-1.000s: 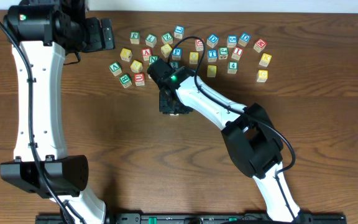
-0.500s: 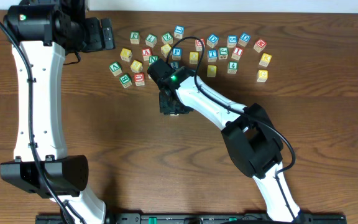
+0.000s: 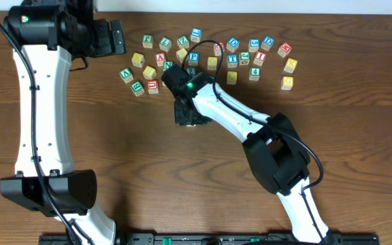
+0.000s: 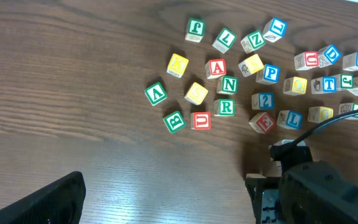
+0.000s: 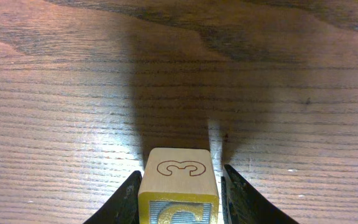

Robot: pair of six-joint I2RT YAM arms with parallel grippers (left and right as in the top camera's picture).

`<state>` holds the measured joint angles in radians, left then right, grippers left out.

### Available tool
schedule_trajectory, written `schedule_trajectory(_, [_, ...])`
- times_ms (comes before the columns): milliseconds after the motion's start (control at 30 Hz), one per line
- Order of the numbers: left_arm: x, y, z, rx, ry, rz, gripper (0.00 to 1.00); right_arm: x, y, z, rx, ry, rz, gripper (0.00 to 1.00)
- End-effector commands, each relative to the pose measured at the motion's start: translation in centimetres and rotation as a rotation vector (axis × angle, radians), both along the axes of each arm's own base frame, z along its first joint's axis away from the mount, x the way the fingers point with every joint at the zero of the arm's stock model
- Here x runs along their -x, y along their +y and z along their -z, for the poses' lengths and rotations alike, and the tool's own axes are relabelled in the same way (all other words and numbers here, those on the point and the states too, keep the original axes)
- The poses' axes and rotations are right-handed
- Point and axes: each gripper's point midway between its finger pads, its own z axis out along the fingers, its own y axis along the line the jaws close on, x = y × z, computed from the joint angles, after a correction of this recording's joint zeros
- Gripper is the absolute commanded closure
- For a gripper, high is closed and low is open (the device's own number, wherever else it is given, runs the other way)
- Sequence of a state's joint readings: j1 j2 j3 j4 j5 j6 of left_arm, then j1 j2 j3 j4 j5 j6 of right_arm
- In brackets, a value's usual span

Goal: Spell out CORL
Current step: 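Carry the yellow C block forward and lower it onto the open table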

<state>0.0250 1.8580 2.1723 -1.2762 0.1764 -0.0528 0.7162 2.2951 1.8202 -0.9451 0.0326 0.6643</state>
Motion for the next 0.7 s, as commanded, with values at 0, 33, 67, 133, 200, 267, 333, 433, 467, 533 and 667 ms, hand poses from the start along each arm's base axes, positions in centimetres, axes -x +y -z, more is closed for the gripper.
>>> schedule_trajectory(0, [-0.09, 0.25, 0.87, -0.008, 0.025, -0.011, 0.02, -0.17, -0.13, -0.72, -0.006, -0.012, -0.012, 0.64])
schedule_trajectory(33, [-0.09, 0.25, 0.87, -0.008, 0.025, -0.011, 0.02, -0.17, -0.14, -0.73, -0.006, -0.012, -0.011, 0.64])
schedule_trajectory(67, [-0.09, 0.25, 0.87, -0.008, 0.025, -0.011, 0.02, -0.16, -0.14, -0.72, -0.006, -0.012, -0.012, 0.64])
schedule_trajectory(133, [-0.09, 0.25, 0.87, -0.008, 0.025, -0.011, 0.02, -0.17, -0.13, -0.72, -0.004, -0.013, -0.027, 0.65])
schedule_trajectory(200, [-0.09, 0.25, 0.87, -0.008, 0.025, -0.011, 0.02, -0.15, -0.12, -0.72, -0.004, -0.013, -0.03, 0.64])
schedule_trajectory(267, [-0.09, 0.25, 0.87, -0.008, 0.025, -0.011, 0.02, -0.17, -0.14, -0.73, -0.003, -0.013, -0.03, 0.64])
schedule_trajectory(333, [-0.09, 0.25, 0.87, -0.008, 0.025, -0.011, 0.02, -0.16, -0.14, -0.72, -0.002, -0.014, -0.038, 0.64])
schedule_trajectory(433, [-0.09, 0.25, 0.87, -0.008, 0.025, -0.011, 0.02, -0.15, -0.13, -0.72, -0.002, -0.014, -0.041, 0.64])
schedule_trajectory(467, [-0.09, 0.25, 0.87, -0.008, 0.025, -0.011, 0.02, -0.15, -0.13, -0.72, -0.002, -0.014, -0.041, 0.64])
schedule_trajectory(533, [-0.09, 0.25, 0.87, -0.008, 0.025, -0.011, 0.02, -0.15, -0.13, -0.72, -0.002, -0.014, -0.041, 0.64])
schedule_trajectory(667, [-0.09, 0.25, 0.87, -0.008, 0.025, -0.011, 0.02, -0.15, -0.15, -0.72, 0.001, -0.014, -0.056, 0.64])
